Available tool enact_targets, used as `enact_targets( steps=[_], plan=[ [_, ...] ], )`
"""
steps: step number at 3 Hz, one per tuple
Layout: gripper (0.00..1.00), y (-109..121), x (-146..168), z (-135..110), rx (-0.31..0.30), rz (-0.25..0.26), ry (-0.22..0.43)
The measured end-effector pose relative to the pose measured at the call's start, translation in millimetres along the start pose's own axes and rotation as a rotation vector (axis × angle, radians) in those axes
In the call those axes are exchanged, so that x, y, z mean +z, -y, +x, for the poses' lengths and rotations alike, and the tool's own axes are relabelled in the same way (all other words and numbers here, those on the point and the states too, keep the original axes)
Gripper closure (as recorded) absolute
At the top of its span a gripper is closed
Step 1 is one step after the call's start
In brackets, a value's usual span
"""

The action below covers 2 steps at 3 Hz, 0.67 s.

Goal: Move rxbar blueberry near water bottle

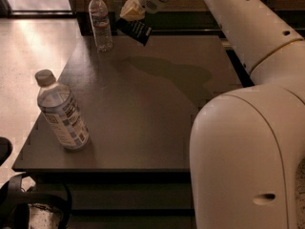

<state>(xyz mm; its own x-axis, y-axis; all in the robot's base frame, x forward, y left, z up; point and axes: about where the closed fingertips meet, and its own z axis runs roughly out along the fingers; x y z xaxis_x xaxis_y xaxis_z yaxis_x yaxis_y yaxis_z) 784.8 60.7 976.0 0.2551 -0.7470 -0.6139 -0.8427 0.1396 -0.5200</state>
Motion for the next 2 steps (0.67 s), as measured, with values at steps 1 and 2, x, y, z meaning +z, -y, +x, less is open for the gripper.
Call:
enact_targets(
  steps=[1,2],
  plan=[
    [1.0,-7.5,33.3,5.5,0.017,-0.051,-0.012],
    [0.85,-9.1,38.3,6.3,0.019,-0.058,-0.012]
  ],
)
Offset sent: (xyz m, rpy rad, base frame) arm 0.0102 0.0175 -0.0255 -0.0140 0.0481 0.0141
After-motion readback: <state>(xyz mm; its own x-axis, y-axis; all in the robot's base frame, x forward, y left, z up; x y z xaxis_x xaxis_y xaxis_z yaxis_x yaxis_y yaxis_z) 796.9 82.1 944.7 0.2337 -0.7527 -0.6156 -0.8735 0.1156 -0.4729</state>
